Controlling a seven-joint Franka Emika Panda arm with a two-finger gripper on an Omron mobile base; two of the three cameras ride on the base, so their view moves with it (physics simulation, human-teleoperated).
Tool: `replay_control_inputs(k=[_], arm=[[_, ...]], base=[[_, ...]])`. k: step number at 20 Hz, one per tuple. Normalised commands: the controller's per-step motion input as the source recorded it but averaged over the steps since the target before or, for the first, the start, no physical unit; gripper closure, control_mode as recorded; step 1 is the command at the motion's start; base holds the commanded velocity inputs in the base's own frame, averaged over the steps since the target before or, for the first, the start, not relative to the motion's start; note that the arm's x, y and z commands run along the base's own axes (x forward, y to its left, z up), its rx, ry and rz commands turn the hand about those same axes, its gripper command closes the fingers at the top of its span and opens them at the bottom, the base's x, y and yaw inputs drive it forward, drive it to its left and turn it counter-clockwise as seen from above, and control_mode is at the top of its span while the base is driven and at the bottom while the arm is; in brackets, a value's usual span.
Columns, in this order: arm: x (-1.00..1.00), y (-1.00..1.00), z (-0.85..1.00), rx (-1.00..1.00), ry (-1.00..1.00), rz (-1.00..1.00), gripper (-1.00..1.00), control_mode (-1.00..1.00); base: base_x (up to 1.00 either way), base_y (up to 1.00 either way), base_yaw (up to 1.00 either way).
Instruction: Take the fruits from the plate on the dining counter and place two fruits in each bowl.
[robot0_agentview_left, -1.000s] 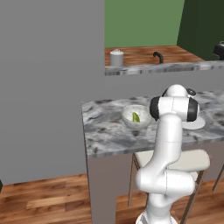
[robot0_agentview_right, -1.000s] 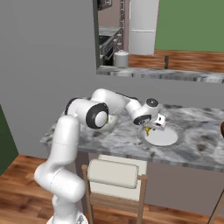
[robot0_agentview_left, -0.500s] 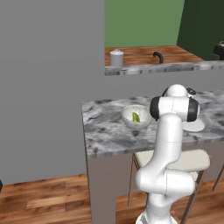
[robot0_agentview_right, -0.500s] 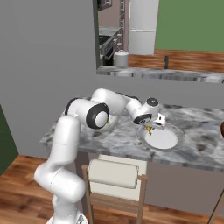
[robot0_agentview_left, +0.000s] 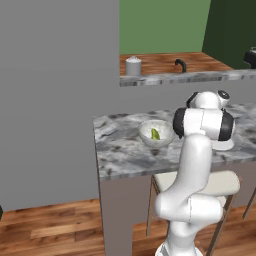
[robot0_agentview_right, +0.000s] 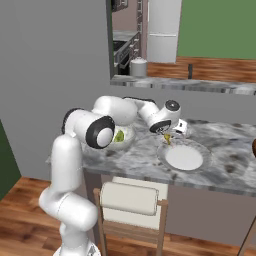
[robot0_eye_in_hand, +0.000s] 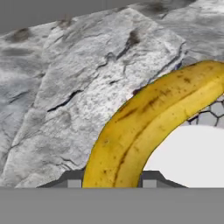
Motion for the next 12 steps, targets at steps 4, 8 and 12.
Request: replay_control_inputs(k=[4, 8, 12], arm=[[-0.10, 1.00, 0.42, 0.00, -0.07, 0.01, 1.00, -1.00], [-0.39, 1.00, 0.47, 0.00, -0.05, 0.04, 1.00, -1.00], [-0.30, 1.00, 0.48, 0.00, -0.05, 0.02, 1.00, -1.00]], base=[[0.00, 0.00, 0.00], [0.00, 0.00, 0.00], [0.00, 0.00, 0.00]])
